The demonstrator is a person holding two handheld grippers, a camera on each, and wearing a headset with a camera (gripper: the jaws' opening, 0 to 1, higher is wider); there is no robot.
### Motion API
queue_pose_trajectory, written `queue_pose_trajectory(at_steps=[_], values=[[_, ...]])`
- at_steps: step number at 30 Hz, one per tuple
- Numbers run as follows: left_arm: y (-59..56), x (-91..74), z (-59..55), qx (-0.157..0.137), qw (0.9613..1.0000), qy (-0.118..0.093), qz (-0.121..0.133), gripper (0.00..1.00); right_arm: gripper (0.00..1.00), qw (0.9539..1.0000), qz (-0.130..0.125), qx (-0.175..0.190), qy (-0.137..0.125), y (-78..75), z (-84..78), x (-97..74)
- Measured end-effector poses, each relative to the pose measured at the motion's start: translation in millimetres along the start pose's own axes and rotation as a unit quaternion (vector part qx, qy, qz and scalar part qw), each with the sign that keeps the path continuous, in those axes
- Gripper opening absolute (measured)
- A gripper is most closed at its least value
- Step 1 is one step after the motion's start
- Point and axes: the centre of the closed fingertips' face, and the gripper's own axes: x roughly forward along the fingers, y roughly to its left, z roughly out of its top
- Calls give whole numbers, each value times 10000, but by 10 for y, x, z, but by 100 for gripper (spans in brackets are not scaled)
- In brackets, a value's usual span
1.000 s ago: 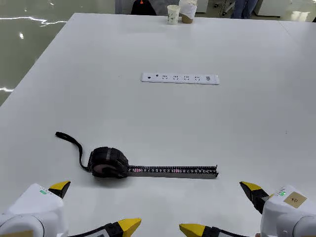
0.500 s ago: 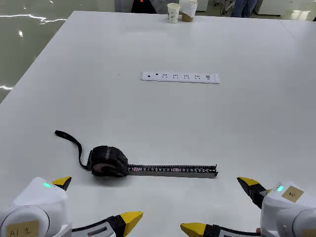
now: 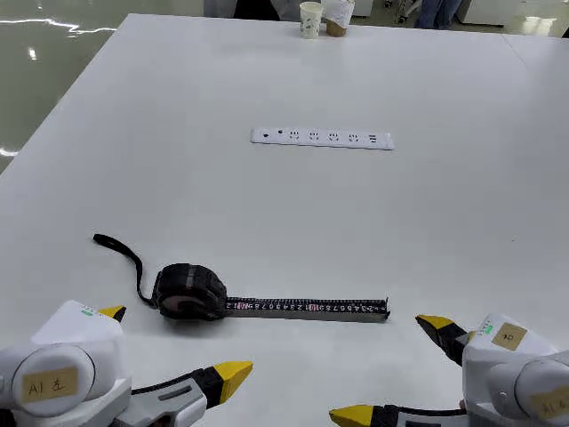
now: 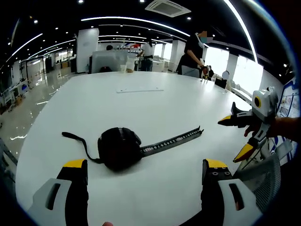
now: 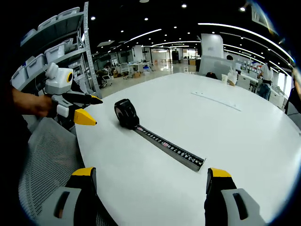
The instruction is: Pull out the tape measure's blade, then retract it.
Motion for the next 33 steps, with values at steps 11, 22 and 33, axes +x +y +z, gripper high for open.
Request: queue_pose_trajectory(at_steps=[11,22,33], values=[[112,181,23,-238,9997,4,69,99,91,9992,197,-279,214,-142,-70,77],[208,349,49,-361,9992,59,176,99,78,9974,346,-521,345,-304,-93,165],[272,520,63,-478,9984,113,266,99,68,9948,453,-786,463,-509,-75,268]])
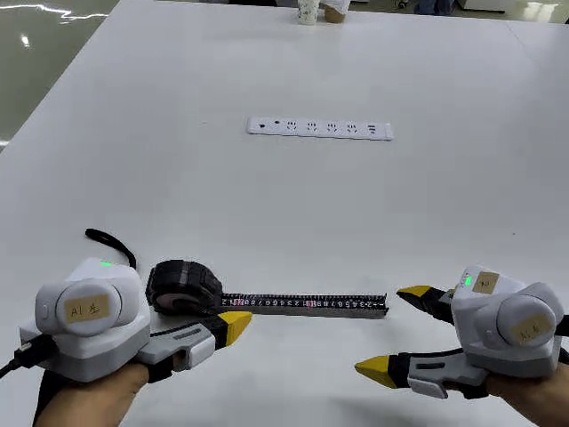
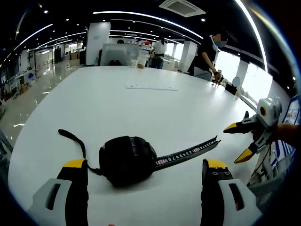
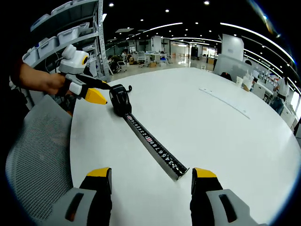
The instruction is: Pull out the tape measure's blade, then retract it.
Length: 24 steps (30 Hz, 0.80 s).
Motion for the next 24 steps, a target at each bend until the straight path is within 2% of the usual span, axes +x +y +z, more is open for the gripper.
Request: queue_pose_trajectory(at_steps=[12,24], values=[[48,92,-61,-196,9997,117,98,98,52,9988,211,-357,253,-186,-101,105],[79,139,-73,-371,9990,150,217,92,39,9943,492,-803,510,-321,-165,223]])
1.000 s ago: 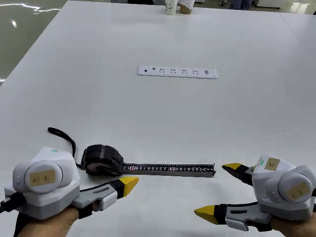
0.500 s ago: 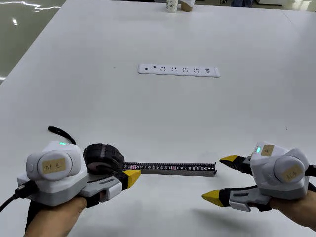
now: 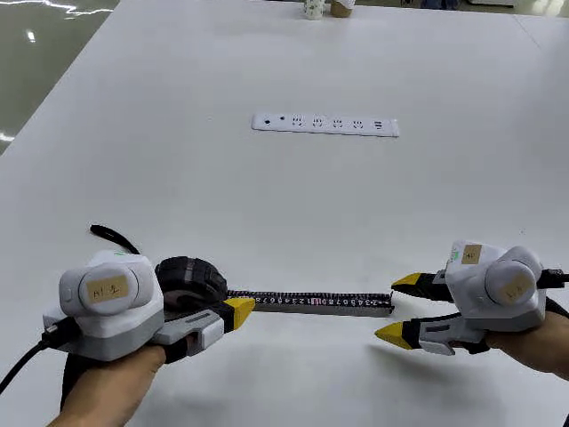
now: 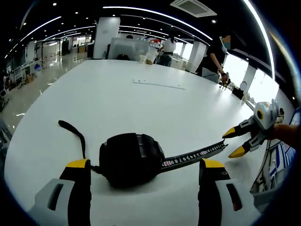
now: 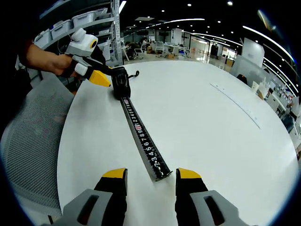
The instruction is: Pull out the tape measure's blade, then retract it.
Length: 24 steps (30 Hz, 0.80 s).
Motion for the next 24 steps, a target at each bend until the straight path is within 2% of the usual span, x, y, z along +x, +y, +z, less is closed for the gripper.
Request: queue_pose_trajectory(at_steps=[8,18,24], values=[[30,39,29,-162,9998,2,127,84,28,9993,171,-295,145,-67,-47,56],[109,55,-1,-499,9983,34,289,74,16,9983,256,-446,261,-125,-119,92],[125,74,-3,-539,9980,47,313,72,14,9985,304,-416,164,-125,-90,97]])
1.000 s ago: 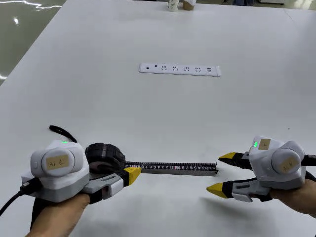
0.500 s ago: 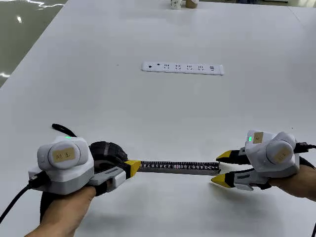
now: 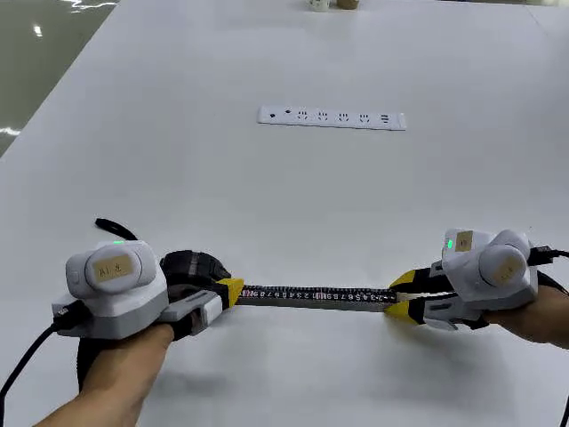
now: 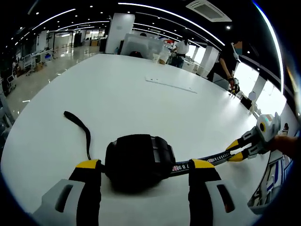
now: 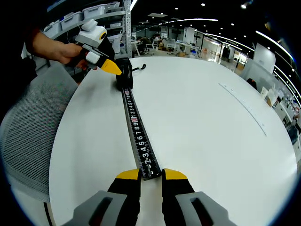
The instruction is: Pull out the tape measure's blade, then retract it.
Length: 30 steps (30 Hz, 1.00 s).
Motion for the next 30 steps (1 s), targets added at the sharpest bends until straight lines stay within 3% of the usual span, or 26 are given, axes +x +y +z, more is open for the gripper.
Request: queue_pose_trajectory(at_steps=[7,20,30], values=[[-35,38,3,42,10000,9,-4,70,12,10000,5,63,-62,6,2,-2],[12,106,-33,79,9997,89,229,68,10,9999,12,-56,-104,33,-4,-5],[73,172,-25,-130,9990,52,435,67,9,9999,-15,-70,-95,34,-7,-4]])
